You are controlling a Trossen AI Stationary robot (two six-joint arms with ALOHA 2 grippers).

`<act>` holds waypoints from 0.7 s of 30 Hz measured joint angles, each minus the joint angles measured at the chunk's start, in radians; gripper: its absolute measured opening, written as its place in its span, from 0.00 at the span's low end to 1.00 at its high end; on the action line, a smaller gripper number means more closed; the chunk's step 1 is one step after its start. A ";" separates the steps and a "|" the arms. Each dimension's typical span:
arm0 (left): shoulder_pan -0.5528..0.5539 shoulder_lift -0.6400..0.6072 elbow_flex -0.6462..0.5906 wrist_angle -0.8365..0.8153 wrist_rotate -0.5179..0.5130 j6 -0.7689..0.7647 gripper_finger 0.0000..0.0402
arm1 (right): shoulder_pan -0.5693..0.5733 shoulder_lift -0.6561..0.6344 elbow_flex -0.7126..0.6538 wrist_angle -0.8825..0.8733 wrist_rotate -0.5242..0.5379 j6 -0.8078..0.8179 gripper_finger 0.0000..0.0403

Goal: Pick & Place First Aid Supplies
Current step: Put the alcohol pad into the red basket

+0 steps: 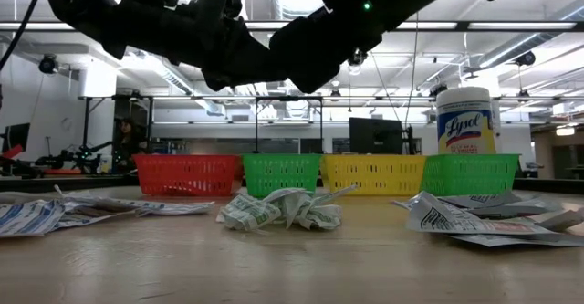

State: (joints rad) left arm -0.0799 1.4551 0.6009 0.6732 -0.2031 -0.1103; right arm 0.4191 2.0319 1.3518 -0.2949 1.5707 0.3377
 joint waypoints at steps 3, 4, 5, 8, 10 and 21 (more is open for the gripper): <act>0.000 0.000 0.000 0.016 0.000 -0.009 0.30 | 0.000 0.000 0.000 0.019 0.000 0.000 0.02; 0.000 0.000 0.000 0.017 0.000 -0.016 0.30 | 0.000 0.000 0.000 0.026 0.000 -0.001 0.02; 0.000 0.000 0.001 0.017 0.000 -0.023 0.30 | 0.000 0.000 0.000 0.030 0.000 -0.001 0.02; 0.000 0.000 0.002 0.019 0.000 -0.028 0.30 | 0.000 0.000 0.000 0.041 0.000 -0.001 0.02; 0.000 0.000 0.002 0.019 0.000 -0.034 0.30 | 0.000 0.000 0.000 0.043 0.000 -0.001 0.02; 0.007 0.000 0.002 0.024 -0.004 -0.055 0.30 | 0.007 0.000 0.000 0.058 0.000 -0.001 0.02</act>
State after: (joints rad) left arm -0.0729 1.4548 0.6033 0.6968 -0.2075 -0.1654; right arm 0.4257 2.0315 1.3521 -0.2366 1.5707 0.3367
